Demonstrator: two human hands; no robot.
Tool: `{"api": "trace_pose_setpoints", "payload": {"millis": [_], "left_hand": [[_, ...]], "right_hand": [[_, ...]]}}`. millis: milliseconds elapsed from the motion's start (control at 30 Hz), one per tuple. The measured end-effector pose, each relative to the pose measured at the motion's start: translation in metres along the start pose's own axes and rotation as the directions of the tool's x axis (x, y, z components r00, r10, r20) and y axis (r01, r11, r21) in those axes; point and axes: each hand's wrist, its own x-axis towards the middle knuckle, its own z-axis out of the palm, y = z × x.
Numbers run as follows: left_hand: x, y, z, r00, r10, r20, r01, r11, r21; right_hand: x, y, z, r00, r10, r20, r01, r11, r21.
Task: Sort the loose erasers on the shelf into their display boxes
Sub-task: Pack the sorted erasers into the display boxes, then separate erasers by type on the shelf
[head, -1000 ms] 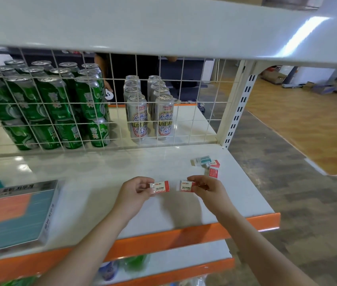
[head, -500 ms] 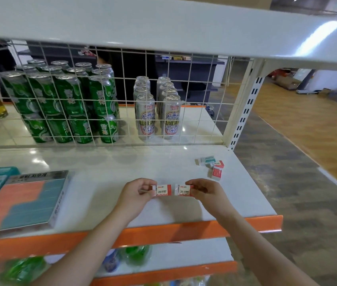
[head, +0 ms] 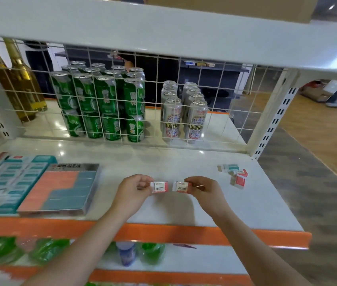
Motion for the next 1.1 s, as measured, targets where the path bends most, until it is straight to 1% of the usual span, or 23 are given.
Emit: {"api": "trace_pose_setpoints", "payload": {"millis": [200,333,400,500,633,733,833,1000,1100], "left_hand": [[0.0,-0.001,-0.062,0.998,0.033,-0.057,-0.029,0.997,0.075],[-0.001,-0.006,-0.125,0.997,0.033,-0.065,-0.026,0.995,0.1],[-0.001,-0.005,-0.141,0.998,0.04,-0.054,-0.033,0.991,0.128],[-0.002,-0.008,-0.187,0.995,0.072,-0.072,-0.059,0.985,0.164],[0.0,-0.012,-0.245,0.992,0.099,-0.08,-0.083,0.978,0.19],[0.0,-0.018,-0.283,0.994,0.074,-0.082,-0.054,0.972,0.227],[-0.001,-0.026,-0.318,0.994,0.069,-0.09,-0.047,0.973,0.225],[0.0,-0.046,-0.371,0.984,0.056,-0.171,-0.004,0.957,0.29],[-0.001,-0.058,-0.396,0.976,0.042,-0.213,0.023,0.956,0.293]], "right_hand": [[0.007,-0.03,0.057,0.999,-0.034,0.032,0.033,0.999,0.023],[0.009,-0.06,0.113,0.995,-0.069,0.067,0.068,0.997,0.021],[0.008,-0.068,0.128,0.994,-0.084,0.072,0.083,0.996,0.024],[0.007,-0.09,0.171,0.99,-0.1,0.101,0.097,0.995,0.033],[0.006,-0.115,0.224,0.986,-0.109,0.124,0.098,0.991,0.086],[0.006,-0.129,0.261,0.989,-0.1,0.113,0.087,0.99,0.107],[0.004,-0.14,0.294,0.988,-0.096,0.118,0.084,0.991,0.103],[0.001,-0.155,0.347,0.975,-0.112,0.193,0.103,0.993,0.055],[-0.001,-0.165,0.374,0.958,-0.116,0.263,0.11,0.993,0.039]]}}
